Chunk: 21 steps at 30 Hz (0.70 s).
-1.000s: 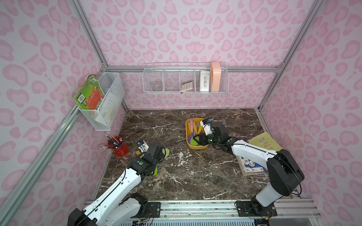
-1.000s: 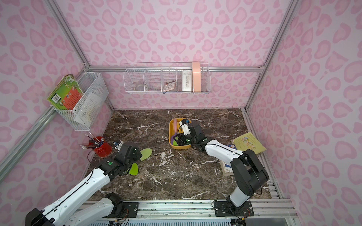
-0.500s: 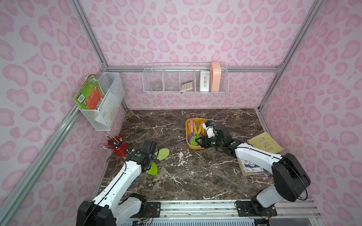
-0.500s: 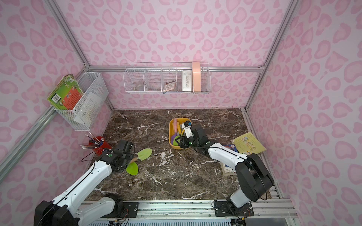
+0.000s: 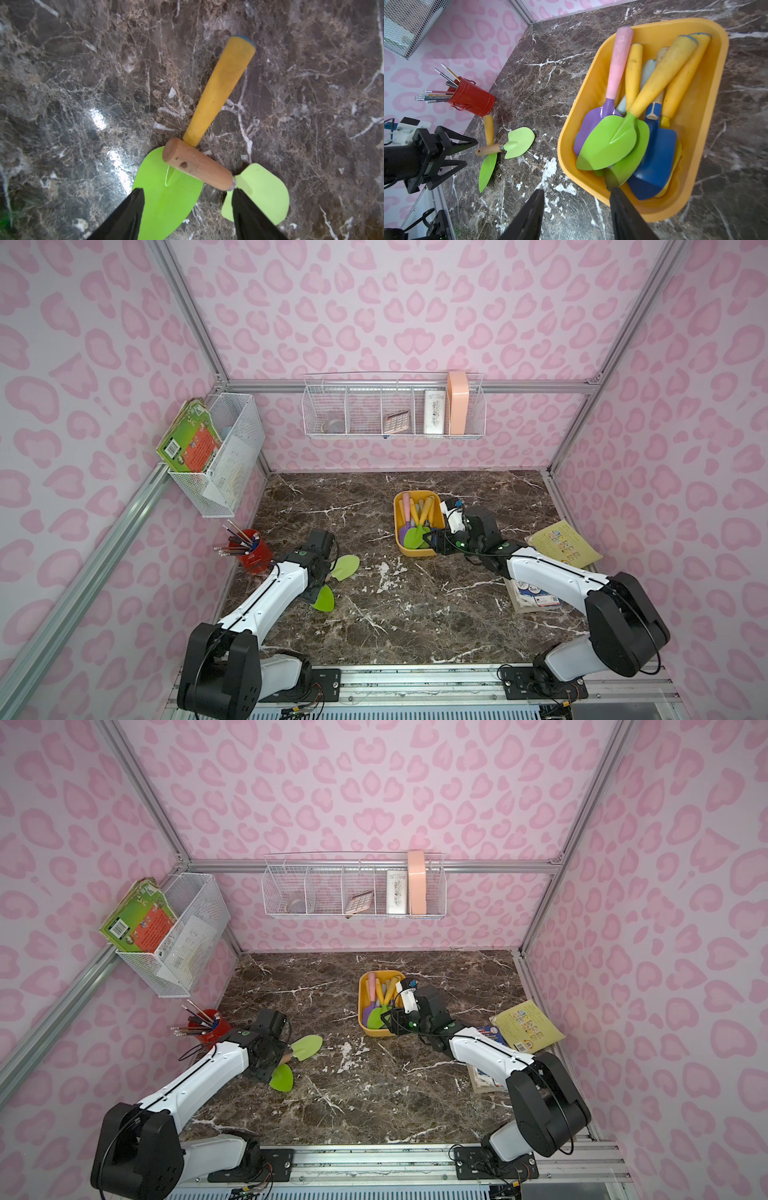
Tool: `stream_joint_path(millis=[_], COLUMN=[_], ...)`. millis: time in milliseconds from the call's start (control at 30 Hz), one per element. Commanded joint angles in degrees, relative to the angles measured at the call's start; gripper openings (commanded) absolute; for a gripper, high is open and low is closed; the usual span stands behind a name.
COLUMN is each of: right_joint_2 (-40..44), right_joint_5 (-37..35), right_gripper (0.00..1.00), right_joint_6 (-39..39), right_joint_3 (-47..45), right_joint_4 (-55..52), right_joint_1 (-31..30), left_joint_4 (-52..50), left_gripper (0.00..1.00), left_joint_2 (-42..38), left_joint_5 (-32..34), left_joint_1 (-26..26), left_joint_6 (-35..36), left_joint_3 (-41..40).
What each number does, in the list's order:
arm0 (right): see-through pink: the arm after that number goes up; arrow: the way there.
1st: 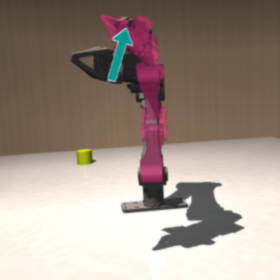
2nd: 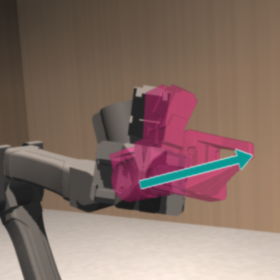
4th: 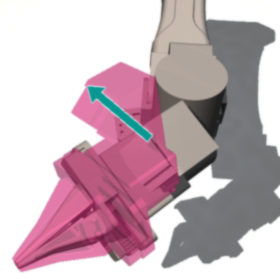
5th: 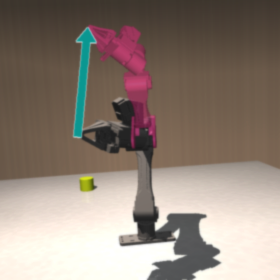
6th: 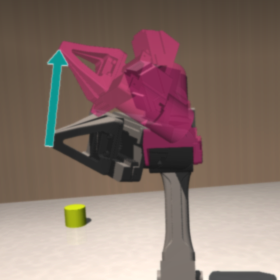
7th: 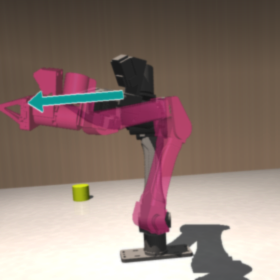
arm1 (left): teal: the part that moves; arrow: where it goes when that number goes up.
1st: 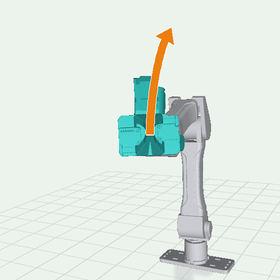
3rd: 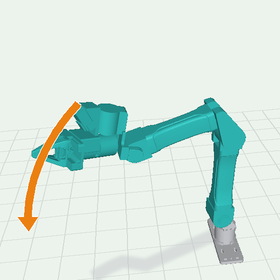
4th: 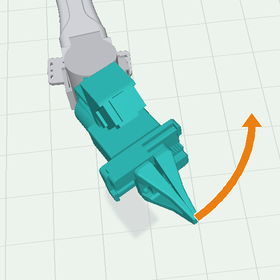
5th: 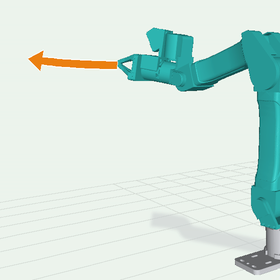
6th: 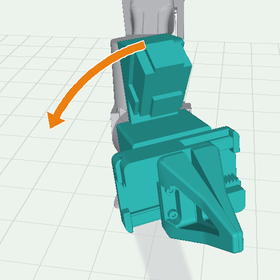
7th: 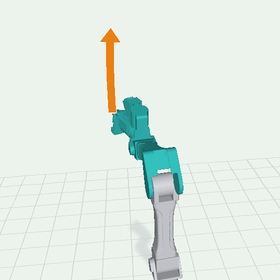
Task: Put the shovel into the storage box
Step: Pick up the shovel from the center of the board.
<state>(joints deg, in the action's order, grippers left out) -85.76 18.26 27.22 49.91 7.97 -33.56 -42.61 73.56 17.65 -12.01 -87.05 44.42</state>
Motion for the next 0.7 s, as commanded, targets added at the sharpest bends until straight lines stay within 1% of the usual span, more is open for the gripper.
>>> stream_joint_path(millis=[0,333,500,667], right_joint_2=[0.19,1.29,1.72,1.75], right_joint_5=[0.15,0.18,0.41,0.68], right_gripper=[0.54,0.54,0.54,0.53], right_joint_6=[0.64,1.11,1.43,1.68], right_joint_3=[-0.08,-1.22,-1.75,-1.96], right_joint_4=[1.44,1.5,1.96,2.39], right_joint_1=[0.08,1.11,1.82,2.09], left_joint_4=[0.83,2.44,3.31,3.4], left_gripper=[0.71,0.68,0.62,0.56], left_joint_2=[2.09,9.24,12.55,14.19], left_joint_5=[-0.87,-1.21,-3.57,-3.74], left_joint_1=[0.5,1.8,3.12,3.29], left_joint_6=[-2.3,-2.95,-2.49,-1.91], left_joint_3=[0.22,2.11,2.5,2.95])
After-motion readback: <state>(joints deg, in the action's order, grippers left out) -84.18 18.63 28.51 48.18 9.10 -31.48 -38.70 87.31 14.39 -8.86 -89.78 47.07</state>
